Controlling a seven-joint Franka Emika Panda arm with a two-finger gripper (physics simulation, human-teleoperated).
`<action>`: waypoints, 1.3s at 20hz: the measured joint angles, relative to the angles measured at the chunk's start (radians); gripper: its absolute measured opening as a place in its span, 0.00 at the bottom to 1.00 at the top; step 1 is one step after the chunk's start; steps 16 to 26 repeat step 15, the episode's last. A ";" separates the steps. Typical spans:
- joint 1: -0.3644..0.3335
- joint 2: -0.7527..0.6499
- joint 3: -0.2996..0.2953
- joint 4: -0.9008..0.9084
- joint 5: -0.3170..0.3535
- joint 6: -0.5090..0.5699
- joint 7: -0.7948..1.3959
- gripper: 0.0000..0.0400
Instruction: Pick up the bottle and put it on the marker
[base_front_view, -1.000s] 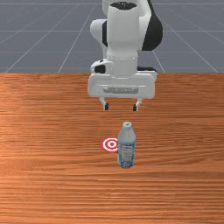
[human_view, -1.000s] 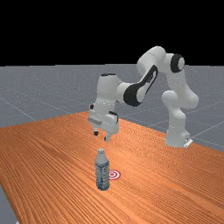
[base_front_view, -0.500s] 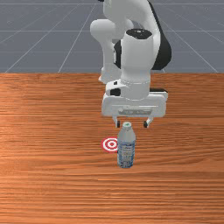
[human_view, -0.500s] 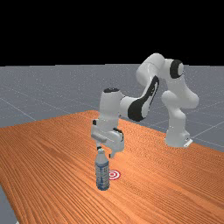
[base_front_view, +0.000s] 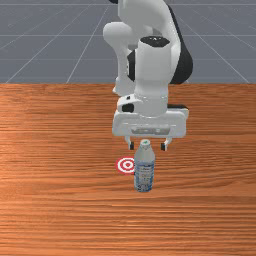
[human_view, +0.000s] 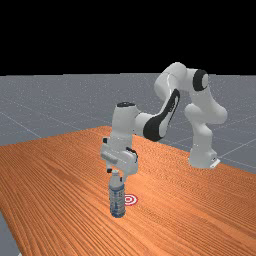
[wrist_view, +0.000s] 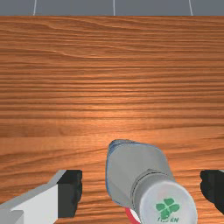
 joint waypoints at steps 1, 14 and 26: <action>0.001 0.007 -0.001 0.007 0.000 0.016 0.003 0.61; -0.018 -0.221 -0.010 -0.331 0.015 0.028 0.004 0.48; -0.019 -0.224 -0.011 -0.335 0.013 0.029 0.004 0.48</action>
